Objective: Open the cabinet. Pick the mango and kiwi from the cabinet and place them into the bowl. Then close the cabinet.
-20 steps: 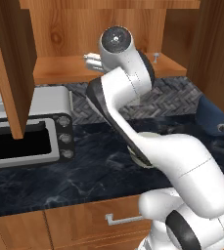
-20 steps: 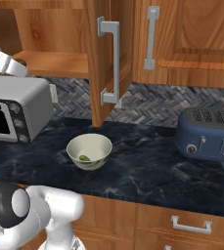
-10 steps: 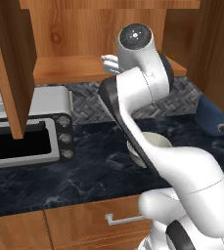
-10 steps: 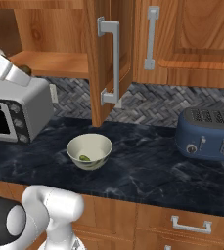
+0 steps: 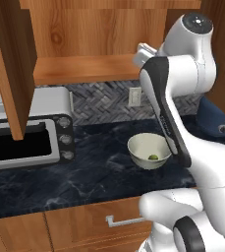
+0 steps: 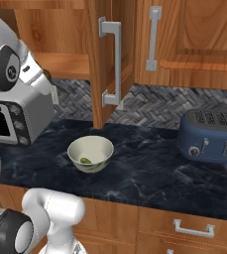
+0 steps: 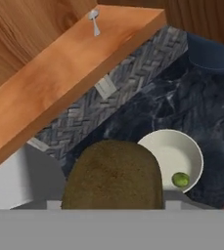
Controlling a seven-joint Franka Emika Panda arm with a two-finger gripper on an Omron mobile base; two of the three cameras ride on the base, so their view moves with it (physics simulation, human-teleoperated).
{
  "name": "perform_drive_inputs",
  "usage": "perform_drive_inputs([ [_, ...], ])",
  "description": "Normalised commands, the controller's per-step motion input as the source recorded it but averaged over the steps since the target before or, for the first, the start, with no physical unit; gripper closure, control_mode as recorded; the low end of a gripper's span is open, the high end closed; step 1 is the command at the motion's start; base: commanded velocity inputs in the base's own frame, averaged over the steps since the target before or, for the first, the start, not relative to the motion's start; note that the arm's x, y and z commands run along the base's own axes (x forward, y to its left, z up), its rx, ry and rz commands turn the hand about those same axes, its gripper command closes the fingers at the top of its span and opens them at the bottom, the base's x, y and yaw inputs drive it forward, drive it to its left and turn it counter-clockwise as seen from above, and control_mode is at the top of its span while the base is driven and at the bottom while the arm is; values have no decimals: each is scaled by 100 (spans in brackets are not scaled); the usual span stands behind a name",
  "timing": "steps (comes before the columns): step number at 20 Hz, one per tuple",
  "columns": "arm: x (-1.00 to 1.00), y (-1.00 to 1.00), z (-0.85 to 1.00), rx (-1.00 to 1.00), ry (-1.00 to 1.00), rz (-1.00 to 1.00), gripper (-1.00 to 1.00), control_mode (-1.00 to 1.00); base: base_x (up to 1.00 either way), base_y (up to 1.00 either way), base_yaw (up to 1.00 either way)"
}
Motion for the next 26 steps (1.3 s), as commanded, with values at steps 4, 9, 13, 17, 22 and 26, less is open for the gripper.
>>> perform_drive_inputs([
  [4, 0, -4, -42, 0, 7, -1, 100, -100, 0, 0, 0],
  [9, 0, -25, -53, 0, 4, -4, 100, -100, 0, 0, 0],
  [13, 0, -33, -52, 0, 4, -4, 100, -100, 0, 0, 0],
  [17, 0, -34, -48, 1, 6, -1, 100, -100, 0, 0, 0],
  [22, 6, -29, -43, 0, 6, -1, 100, -100, 0, 0, 0],
  [26, 18, -15, -29, 2, 2, 0, 100, -100, 0, 0, 0],
])
